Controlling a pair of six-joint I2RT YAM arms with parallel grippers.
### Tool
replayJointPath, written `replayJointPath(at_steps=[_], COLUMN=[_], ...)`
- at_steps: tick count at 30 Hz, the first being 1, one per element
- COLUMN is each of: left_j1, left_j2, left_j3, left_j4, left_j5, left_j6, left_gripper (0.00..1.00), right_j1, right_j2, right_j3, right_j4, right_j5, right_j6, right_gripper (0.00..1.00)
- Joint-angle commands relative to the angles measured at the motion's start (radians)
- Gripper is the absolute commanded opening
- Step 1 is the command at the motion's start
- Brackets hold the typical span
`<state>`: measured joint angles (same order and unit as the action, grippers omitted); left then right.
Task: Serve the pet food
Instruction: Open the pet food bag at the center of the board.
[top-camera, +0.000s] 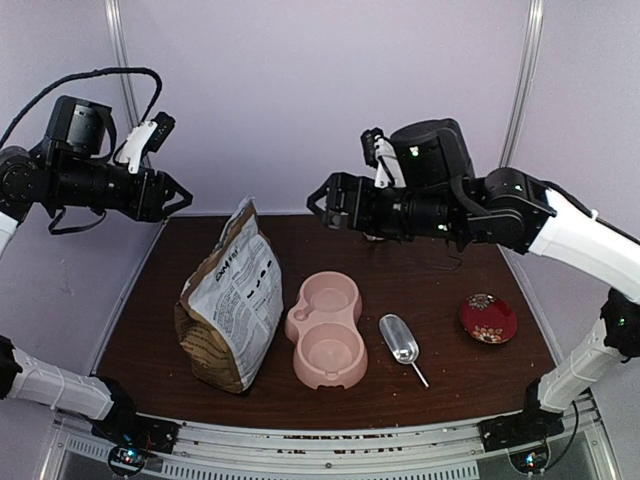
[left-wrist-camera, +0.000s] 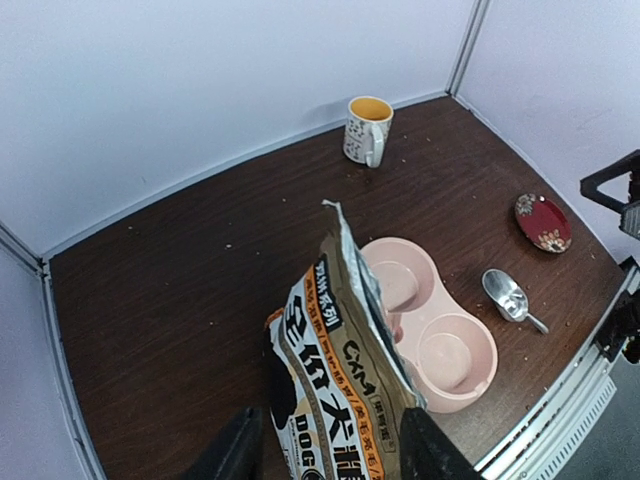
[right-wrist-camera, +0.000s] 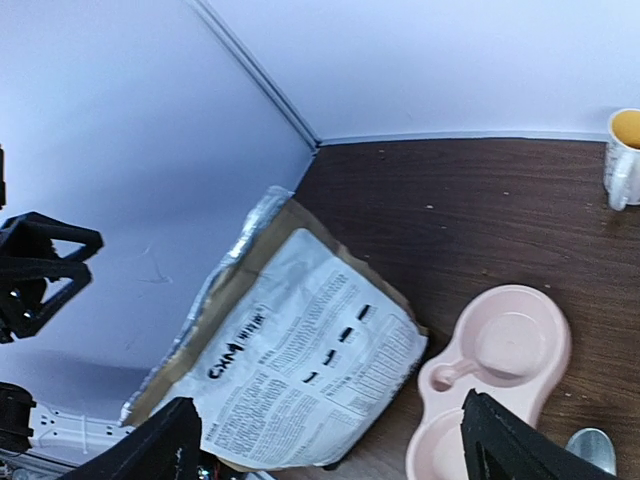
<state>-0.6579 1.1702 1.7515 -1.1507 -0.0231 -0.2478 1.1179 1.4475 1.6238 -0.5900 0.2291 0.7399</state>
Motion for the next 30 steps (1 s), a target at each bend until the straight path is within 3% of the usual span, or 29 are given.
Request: replayJointPath(at_steps=[1, 12, 30], left_j1=[0.012, 0.029, 0.030], left_j2=[0.009, 0.058, 0.114], left_j3=[-0.031, -0.116, -0.135], left_j4=[0.067, 0.126, 0.036], left_j5=[0.116, 0.252, 0.280], left_j6=[0.036, 0.043, 0.036], left_gripper=[0.48, 0.42, 0.34], right_j1=[0.036, 0.057, 0.055], right_j2=[0.130, 0.327, 0.378], right_j3=[0.169, 0.346, 0.321], right_j4=[0.003, 0.017, 0.116], right_j5=[-0.076, -0.149, -0.129], right_j6=[0.012, 0.039, 0.017], right_gripper=[0.91, 0.81, 0.80])
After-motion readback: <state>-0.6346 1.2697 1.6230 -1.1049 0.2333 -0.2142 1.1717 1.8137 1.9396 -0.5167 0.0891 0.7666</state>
